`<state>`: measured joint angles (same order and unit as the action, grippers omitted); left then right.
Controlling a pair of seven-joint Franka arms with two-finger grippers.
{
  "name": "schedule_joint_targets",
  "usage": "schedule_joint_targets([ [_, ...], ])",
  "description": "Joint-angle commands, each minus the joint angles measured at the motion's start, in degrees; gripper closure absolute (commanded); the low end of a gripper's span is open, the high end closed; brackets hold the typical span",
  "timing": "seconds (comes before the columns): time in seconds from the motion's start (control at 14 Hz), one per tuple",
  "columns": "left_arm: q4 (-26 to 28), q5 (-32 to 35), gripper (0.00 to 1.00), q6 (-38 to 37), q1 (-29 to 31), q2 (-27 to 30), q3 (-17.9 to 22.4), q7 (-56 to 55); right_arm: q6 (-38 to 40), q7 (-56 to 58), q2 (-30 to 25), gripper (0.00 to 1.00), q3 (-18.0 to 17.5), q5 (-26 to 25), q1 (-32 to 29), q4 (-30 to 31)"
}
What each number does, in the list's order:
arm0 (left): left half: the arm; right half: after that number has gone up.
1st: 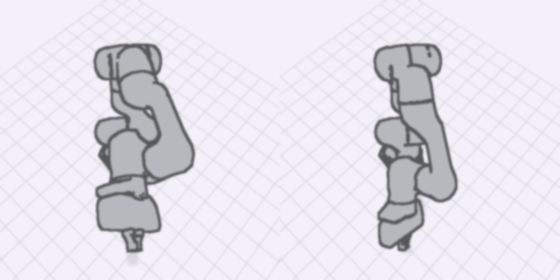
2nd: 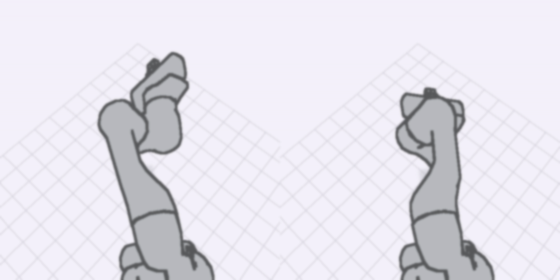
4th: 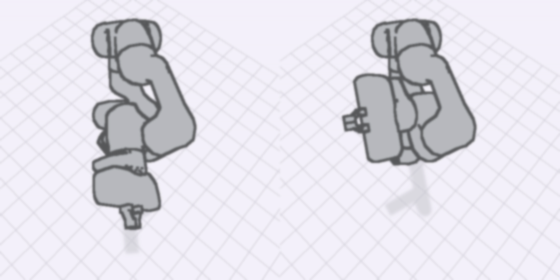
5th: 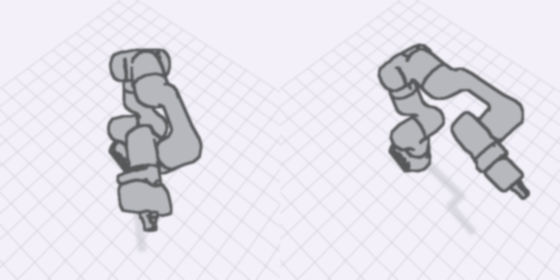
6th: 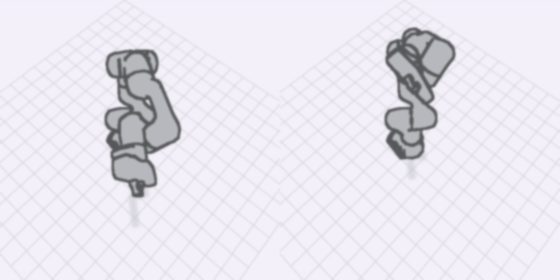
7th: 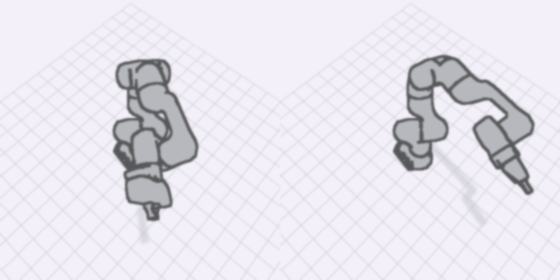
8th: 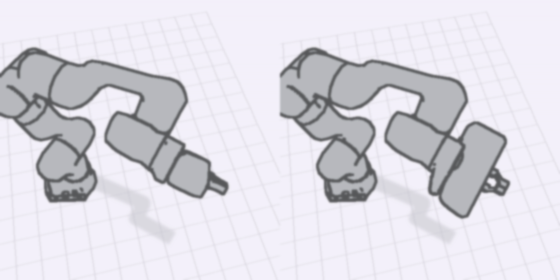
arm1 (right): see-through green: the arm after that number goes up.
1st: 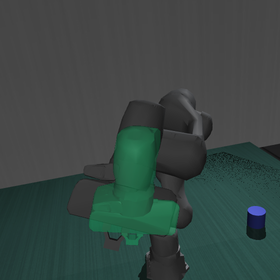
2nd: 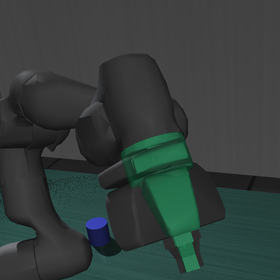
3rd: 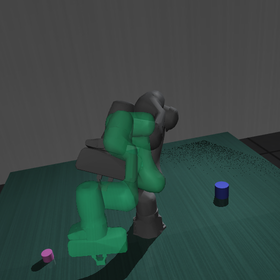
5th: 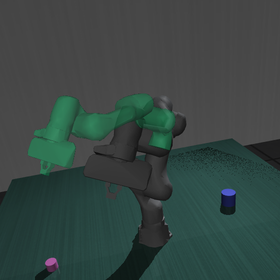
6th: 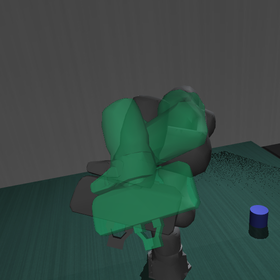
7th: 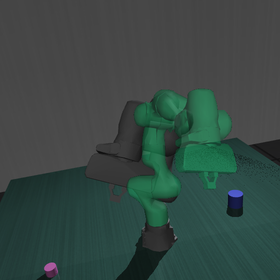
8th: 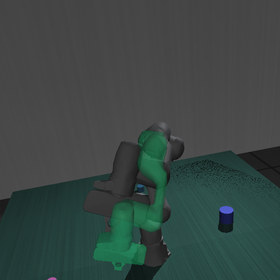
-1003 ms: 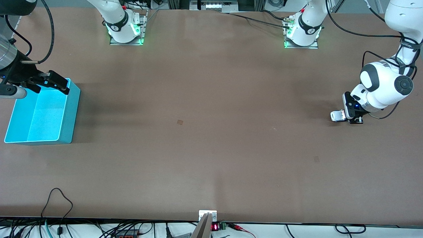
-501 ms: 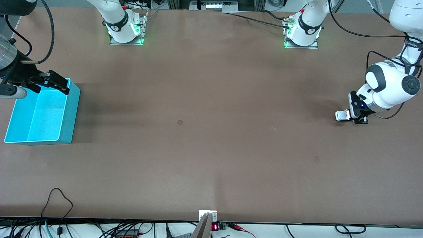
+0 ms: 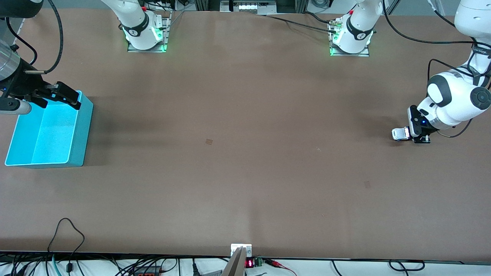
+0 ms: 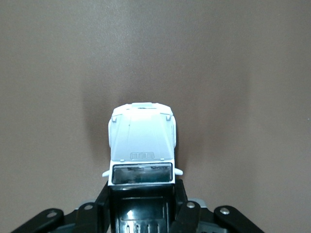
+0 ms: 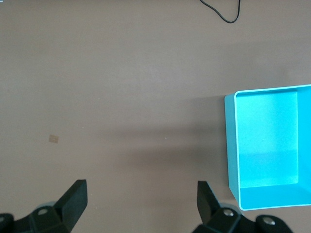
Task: Wind and store white jeep toy
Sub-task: 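Keep pulling the jeep backward with the left gripper to wind it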
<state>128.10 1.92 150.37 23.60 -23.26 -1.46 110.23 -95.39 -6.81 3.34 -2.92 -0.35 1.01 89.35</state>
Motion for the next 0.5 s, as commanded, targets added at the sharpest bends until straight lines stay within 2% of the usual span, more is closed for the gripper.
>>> schedule_joint_targets([
  [0.0, -1.7, 0.9, 0.92, 1.3, 1.2, -7.0, 0.1, 2.2, 0.9, 0.2, 0.3, 0.00, -0.2, 0.7, -0.2, -0.8],
  [0.43, -1.8, 0.9, 0.92, 1.3, 2.3, -7.3, 0.1, 2.7, 0.9, 0.2, 0.3, 0.00, -0.2, 0.7, -0.3, -0.8],
])
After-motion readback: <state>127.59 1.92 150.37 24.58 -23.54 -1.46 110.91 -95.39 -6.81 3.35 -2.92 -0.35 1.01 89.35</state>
